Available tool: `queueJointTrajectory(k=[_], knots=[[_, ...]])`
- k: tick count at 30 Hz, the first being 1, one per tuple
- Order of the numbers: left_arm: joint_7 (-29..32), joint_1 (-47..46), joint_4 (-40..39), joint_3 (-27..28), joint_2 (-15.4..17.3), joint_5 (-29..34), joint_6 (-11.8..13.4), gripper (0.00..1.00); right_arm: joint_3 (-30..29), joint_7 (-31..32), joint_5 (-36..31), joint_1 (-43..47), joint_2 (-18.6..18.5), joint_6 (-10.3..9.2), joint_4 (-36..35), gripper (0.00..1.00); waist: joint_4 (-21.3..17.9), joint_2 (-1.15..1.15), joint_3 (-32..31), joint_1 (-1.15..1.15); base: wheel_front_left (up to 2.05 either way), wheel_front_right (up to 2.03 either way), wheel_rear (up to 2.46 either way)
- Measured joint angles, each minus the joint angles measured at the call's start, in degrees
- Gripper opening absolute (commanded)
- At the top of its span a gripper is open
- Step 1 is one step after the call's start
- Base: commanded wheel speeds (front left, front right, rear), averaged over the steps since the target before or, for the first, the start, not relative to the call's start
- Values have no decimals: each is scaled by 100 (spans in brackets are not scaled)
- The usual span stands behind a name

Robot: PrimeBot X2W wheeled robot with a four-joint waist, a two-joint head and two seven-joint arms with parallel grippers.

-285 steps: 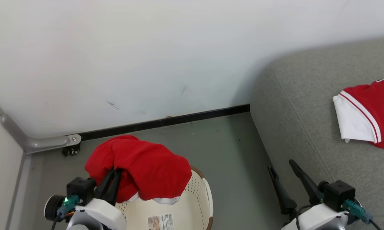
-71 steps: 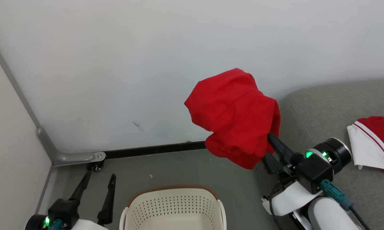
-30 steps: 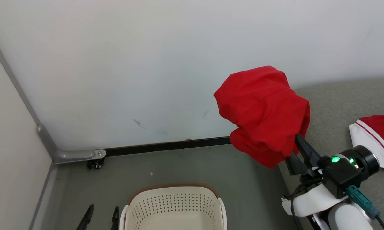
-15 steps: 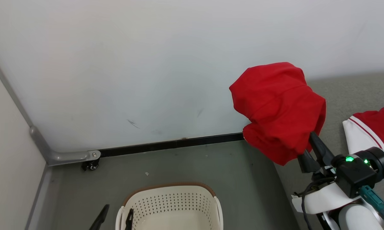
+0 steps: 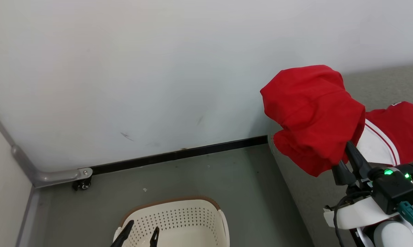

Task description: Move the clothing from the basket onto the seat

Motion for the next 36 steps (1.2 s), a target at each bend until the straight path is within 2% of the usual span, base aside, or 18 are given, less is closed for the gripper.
queueJointTrajectory(k=[12,36], knots=[[0,-28,-16,-237,-34,55,-187,100,-314,0,-58,226,7,0,-162,0,-488,0,55,0,0,0,0],[0,-354,-85,-704,-70,57,-345,100,-1036,0,-21,614,31,0,-584,0,-1717,0,391,0,0,0,0]])
